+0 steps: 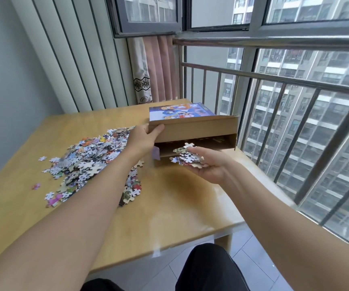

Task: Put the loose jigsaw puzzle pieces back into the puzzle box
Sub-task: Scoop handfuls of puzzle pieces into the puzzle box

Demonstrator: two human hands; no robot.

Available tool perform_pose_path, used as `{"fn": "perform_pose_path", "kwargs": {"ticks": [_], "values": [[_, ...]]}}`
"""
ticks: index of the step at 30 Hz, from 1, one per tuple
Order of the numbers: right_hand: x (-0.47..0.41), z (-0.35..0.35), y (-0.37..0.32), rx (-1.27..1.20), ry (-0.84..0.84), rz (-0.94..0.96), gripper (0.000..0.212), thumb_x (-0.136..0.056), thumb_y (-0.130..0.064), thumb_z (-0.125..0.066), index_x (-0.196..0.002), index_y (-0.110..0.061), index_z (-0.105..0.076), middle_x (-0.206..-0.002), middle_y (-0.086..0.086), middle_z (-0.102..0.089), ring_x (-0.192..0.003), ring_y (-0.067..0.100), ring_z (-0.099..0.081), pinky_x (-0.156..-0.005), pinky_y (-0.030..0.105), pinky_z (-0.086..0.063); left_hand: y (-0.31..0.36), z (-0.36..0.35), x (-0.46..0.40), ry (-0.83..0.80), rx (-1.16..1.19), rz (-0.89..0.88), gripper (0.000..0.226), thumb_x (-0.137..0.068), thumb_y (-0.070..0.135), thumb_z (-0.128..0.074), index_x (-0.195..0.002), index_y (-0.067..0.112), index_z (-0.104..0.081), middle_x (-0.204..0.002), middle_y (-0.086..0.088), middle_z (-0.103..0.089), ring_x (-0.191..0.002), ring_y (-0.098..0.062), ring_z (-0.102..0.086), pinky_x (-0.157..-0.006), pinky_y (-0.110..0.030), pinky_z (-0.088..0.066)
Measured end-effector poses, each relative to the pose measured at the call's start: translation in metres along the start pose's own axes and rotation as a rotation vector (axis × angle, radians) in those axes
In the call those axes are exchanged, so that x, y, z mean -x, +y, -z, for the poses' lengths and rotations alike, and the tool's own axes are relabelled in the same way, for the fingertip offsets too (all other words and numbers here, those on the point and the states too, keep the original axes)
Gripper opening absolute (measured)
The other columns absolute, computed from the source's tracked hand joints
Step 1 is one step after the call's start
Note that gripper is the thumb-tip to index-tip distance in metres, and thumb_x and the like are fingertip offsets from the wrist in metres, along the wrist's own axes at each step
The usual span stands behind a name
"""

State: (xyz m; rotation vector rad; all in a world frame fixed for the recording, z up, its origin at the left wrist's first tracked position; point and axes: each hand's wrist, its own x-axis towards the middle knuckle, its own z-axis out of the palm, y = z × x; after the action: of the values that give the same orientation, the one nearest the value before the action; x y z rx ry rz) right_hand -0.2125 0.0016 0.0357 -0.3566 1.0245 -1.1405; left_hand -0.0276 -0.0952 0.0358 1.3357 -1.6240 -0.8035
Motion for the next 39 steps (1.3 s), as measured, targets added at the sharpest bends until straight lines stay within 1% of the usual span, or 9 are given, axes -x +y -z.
{"fn": "perform_pose_path", "kwargs": {"ticks": [6,12,17,20,25,28,32,36,39], "values": [[-0.013,0.003,-0.02,-0.082,0.072,0.016,0.016,-0.094,-0.003,-0.066,-0.105,0.008,-0.059,-0.104,0.025,-0.064,-0.084,0.033,-0.068,-0.047,0.039,-0.06,0.01,0.0,-0.003,0.037,0.005,-0.03,0.029,-0.093,0.048,-0.065,-0.102,0.022,-0.074,-0.09,0.013,-0.072,-0.09,-0.015,-0.065,-0.072,-0.028,-0.049],[-0.024,-0.01,-0.036,-0.193,0.114,0.066,0.02,-0.101,-0.006,-0.057,-0.117,0.005,-0.056,-0.119,0.022,-0.062,-0.102,0.033,-0.066,-0.077,0.042,-0.057,0.021,-0.002,-0.001,-0.015,0.052,-0.104,0.023,-0.098,0.035,-0.062,-0.107,0.017,-0.074,-0.103,0.002,-0.075,-0.102,-0.021,-0.067,-0.091,-0.038,-0.052],[-0.025,-0.031,-0.048,-0.363,0.155,0.152,0.035,-0.099,-0.004,-0.042,-0.129,-0.005,-0.059,-0.119,0.019,-0.068,-0.105,0.037,-0.068,-0.075,0.05,-0.059,0.029,-0.004,0.001,-0.022,0.071,-0.177,0.023,-0.099,0.027,-0.061,-0.1,0.009,-0.075,-0.097,-0.006,-0.076,-0.088,-0.02,-0.064,-0.087,-0.043,-0.052],[-0.027,-0.045,-0.053,-0.588,0.152,0.186,0.041,-0.094,-0.035,-0.043,-0.119,-0.011,-0.065,-0.108,0.018,-0.072,-0.096,0.041,-0.07,-0.085,0.062,-0.055,0.036,-0.003,0.0,-0.007,0.091,-0.186,0.022,-0.099,0.028,-0.061,-0.101,0.012,-0.076,-0.094,-0.001,-0.076,-0.085,-0.016,-0.064,-0.081,-0.036,-0.052],[-0.037,-0.048,-0.056,-0.6,-0.054,0.259,0.078,-0.085,-0.08,-0.037,-0.122,-0.02,-0.069,-0.117,0.013,-0.073,-0.109,0.038,-0.069,-0.101,0.055,-0.049,0.042,0.005,-0.001,0.011,0.114,-0.173,0.024,-0.1,0.027,-0.06,-0.106,0.01,-0.076,-0.102,-0.007,-0.076,-0.093,-0.022,-0.066,-0.09,-0.042,-0.051],[-0.043,-0.039,-0.055,-0.396,-0.097,0.292,0.08,-0.086,-0.082,-0.035,-0.132,-0.023,-0.062,-0.125,0.009,-0.07,-0.114,0.031,-0.066,-0.104,0.048,-0.048,0.04,0.01,-0.001,0.025,0.139,-0.154,0.023,-0.1,0.027,-0.06,-0.108,0.013,-0.076,-0.104,-0.007,-0.075,-0.106,-0.031,-0.066,-0.095,-0.046,-0.051],[-0.047,-0.027,-0.047,0.03,0.096,0.349,0.043,-0.093,-0.051,-0.056,-0.121,-0.019,-0.062,-0.11,0.002,-0.071,-0.109,0.021,-0.066,-0.094,0.033,-0.051,0.036,0.013,-0.001,0.043,0.157,-0.146,0.023,-0.1,0.028,-0.06,-0.107,0.012,-0.075,-0.105,-0.01,-0.075,-0.107,-0.035,-0.065,-0.096,-0.051,-0.05],[-0.036,-0.004,-0.04,1.075,0.126,0.722,0.037,-0.072,-0.028,-0.073,-0.109,-0.019,-0.071,-0.101,-0.003,-0.07,-0.093,0.019,-0.065,-0.076,0.028,-0.054,0.039,0.014,-0.002,0.087,0.183,-0.144,0.025,-0.099,0.03,-0.061,-0.104,0.011,-0.075,-0.101,-0.007,-0.076,-0.097,-0.024,-0.067,-0.094,-0.05,-0.051],[-0.035,0.002,-0.042,1.661,0.258,1.03,0.036,-0.078,-0.018,-0.076,-0.114,-0.022,-0.074,-0.109,-0.006,-0.065,-0.099,0.018,-0.059,-0.079,0.033,-0.053,0.046,0.015,-0.007,0.132,0.23,-0.145,0.021,-0.099,0.031,-0.06,-0.103,0.017,-0.076,-0.098,0.0,-0.076,-0.099,-0.023,-0.068,-0.091,-0.042,-0.053]]}}
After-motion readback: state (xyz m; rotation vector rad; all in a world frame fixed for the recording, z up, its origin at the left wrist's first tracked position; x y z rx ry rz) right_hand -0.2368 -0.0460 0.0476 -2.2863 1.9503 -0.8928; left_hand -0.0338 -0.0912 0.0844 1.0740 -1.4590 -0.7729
